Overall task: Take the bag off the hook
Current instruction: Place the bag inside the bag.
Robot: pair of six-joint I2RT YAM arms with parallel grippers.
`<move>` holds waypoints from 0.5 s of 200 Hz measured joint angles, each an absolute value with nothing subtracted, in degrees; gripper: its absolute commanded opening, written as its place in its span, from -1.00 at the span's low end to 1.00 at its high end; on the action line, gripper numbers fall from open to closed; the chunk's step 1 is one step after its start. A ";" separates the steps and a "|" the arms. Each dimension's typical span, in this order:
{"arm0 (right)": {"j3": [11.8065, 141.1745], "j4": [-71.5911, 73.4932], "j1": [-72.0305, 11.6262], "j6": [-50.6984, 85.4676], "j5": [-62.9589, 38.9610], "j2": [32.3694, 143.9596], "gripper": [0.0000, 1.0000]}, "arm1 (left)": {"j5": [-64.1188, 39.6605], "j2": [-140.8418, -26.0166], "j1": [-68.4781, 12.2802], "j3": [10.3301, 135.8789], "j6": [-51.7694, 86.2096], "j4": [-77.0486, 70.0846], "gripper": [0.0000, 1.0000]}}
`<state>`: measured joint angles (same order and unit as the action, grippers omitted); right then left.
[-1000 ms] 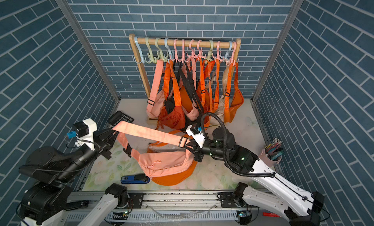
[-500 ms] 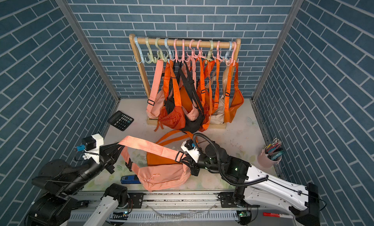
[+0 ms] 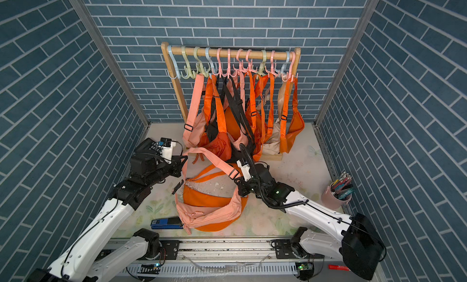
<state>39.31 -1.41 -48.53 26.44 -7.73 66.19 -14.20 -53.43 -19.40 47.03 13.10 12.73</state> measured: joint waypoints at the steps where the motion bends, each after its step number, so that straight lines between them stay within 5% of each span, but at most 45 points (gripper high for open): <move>1: 39.31 -1.41 -48.47 26.50 -7.70 66.30 -1.00 | -14.06 -53.65 -19.49 47.03 13.08 12.58 -1.00; 100: 35.29 -0.40 -42.33 30.26 -4.91 74.96 -1.00 | 2.70 -76.09 -26.37 43.97 15.29 -1.06 -1.00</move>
